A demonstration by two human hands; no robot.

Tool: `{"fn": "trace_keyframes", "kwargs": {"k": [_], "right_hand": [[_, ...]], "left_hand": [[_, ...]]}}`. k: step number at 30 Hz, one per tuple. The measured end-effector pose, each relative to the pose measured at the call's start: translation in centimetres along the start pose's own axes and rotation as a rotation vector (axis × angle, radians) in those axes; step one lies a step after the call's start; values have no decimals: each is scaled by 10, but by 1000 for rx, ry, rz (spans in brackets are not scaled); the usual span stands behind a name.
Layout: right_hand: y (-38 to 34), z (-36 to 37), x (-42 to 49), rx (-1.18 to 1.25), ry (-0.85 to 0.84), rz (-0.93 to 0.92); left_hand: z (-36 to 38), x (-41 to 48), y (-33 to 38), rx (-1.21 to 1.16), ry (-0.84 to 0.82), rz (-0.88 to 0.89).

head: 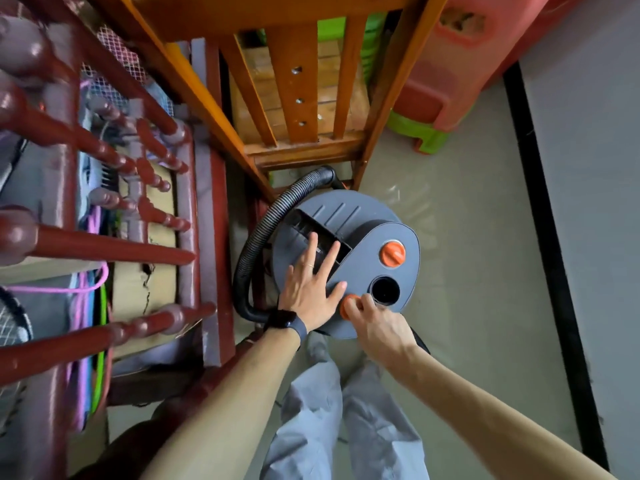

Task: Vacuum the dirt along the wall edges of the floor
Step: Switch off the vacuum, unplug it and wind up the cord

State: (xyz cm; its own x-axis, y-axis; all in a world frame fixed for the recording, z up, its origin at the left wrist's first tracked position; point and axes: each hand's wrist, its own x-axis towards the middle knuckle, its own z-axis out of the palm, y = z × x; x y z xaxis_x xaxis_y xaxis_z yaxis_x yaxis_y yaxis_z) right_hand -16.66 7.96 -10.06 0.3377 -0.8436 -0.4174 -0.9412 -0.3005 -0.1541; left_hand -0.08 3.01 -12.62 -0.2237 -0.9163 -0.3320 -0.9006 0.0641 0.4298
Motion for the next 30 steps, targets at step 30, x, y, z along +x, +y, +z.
{"fn": "trace_keyframes", "kwargs": {"k": [30], "right_hand": [[-67, -138, -187, 431, 149, -172]], "left_hand": [[-82, -257, 82, -464, 169, -401]]}}
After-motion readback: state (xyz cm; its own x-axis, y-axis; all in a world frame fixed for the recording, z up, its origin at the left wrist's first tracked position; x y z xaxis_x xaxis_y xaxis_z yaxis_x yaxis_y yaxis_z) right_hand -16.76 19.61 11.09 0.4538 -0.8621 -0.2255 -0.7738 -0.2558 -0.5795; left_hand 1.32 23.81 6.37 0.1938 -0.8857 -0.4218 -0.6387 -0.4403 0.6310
